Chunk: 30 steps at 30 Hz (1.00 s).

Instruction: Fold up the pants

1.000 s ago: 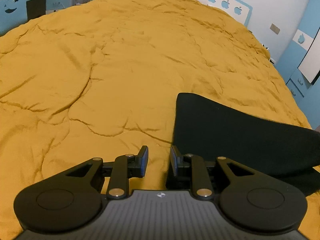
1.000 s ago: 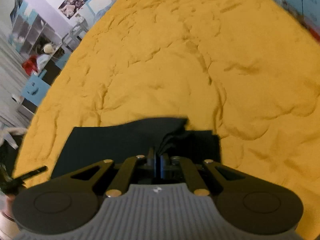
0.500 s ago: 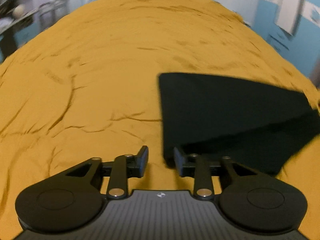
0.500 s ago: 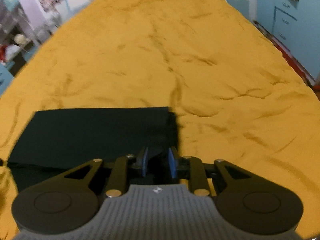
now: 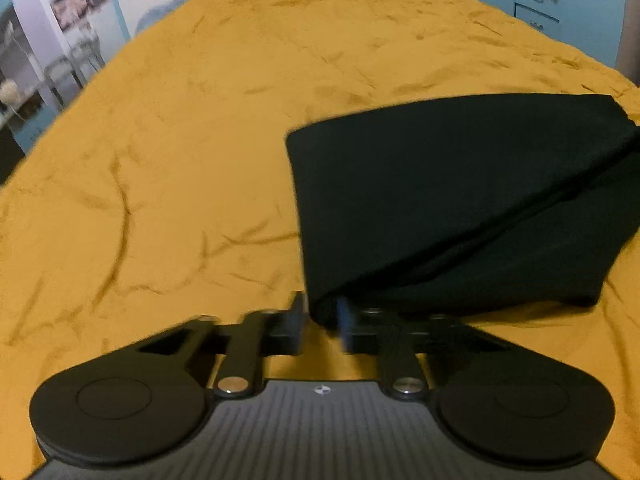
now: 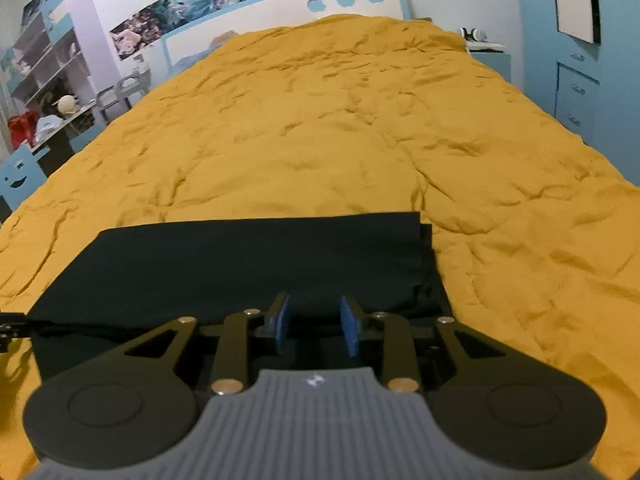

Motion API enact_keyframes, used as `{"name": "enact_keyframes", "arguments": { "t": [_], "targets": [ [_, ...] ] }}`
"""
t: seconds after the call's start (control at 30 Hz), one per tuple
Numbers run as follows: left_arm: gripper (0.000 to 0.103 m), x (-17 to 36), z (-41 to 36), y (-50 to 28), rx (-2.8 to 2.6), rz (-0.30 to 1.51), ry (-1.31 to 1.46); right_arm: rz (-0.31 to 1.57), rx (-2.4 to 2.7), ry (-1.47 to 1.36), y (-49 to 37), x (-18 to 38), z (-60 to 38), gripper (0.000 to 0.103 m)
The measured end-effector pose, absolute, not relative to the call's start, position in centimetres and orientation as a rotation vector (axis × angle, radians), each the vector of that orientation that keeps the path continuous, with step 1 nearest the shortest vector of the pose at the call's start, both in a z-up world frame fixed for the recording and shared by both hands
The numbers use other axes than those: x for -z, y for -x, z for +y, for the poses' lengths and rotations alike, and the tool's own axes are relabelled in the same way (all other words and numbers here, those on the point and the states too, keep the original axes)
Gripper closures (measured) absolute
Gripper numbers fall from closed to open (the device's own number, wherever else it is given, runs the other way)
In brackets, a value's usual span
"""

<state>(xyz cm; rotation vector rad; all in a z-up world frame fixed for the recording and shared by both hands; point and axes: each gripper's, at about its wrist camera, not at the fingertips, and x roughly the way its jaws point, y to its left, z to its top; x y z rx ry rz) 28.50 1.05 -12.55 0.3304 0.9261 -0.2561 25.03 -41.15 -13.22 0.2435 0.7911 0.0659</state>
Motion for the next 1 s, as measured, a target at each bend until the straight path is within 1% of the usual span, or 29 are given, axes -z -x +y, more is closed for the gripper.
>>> {"name": "enact_keyframes", "arguments": {
  "t": [0.1, 0.27, 0.33, 0.43, 0.5, 0.57, 0.63, 0.67, 0.73, 0.87, 0.9, 0.93, 0.97, 1.0],
  "targets": [
    [0.095, 13.3, 1.3, -29.1, 0.223, 0.985, -0.305, 0.817, -0.073, -0.244, -24.8, 14.7, -41.0, 0.079],
    [0.096, 13.3, 1.9, -29.1, 0.178, 1.035, -0.280, 0.801, -0.085, -0.159, -24.2, 15.7, -40.0, 0.079],
    [0.099, 13.0, 2.4, -28.7, 0.130, 1.044, -0.293, 0.797, -0.086, -0.141, -23.9, 15.7, -39.8, 0.079],
    [0.097, 11.7, 3.8, -28.0, 0.120, 1.038, -0.208, 0.803, -0.076, -0.107, -23.4, 15.0, -39.5, 0.079],
    [0.094, 10.5, 4.5, -27.7, 0.125, 0.999, -0.136, 0.779, -0.064, -0.100, -22.6, 13.9, -39.2, 0.078],
    [0.087, 9.5, 4.9, -27.8, 0.136, 0.960, -0.061, 0.741, -0.073, -0.111, -21.8, 12.9, -39.0, 0.077],
    [0.077, 8.8, 5.0, -28.1, 0.143, 0.928, 0.012, 0.716, -0.088, -0.114, -21.4, 12.3, -38.7, 0.077],
    [0.075, 8.5, 5.0, -28.3, 0.146, 0.913, 0.040, 0.712, -0.094, -0.112, -21.4, 12.1, -38.5, 0.076],
    [0.065, 8.2, 4.6, -29.0, 0.151, 0.901, 0.079, 0.705, -0.103, -0.110, -21.4, 11.7, -38.1, 0.069],
    [0.059, 8.5, 4.3, -30.4, 0.145, 0.905, 0.166, 0.693, -0.110, -0.120, -21.4, 11.3, -37.7, 0.067],
    [0.055, 8.7, 4.5, -30.7, 0.144, 0.905, 0.195, 0.694, -0.111, -0.124, -21.4, 11.3, -37.7, 0.067],
    [0.052, 9.0, 4.8, -31.1, 0.142, 0.905, 0.232, 0.695, -0.112, -0.122, -21.6, 11.4, -37.6, 0.067],
    [0.051, 9.3, 5.1, -31.5, 0.142, 0.905, 0.275, 0.701, -0.114, -0.117, -21.8, 11.5, -37.4, 0.068],
    [0.048, 9.8, 5.4, -32.0, 0.142, 0.904, 0.322, 0.705, -0.116, -0.112, -22.0, 11.6, -37.2, 0.070]
  ]
}}
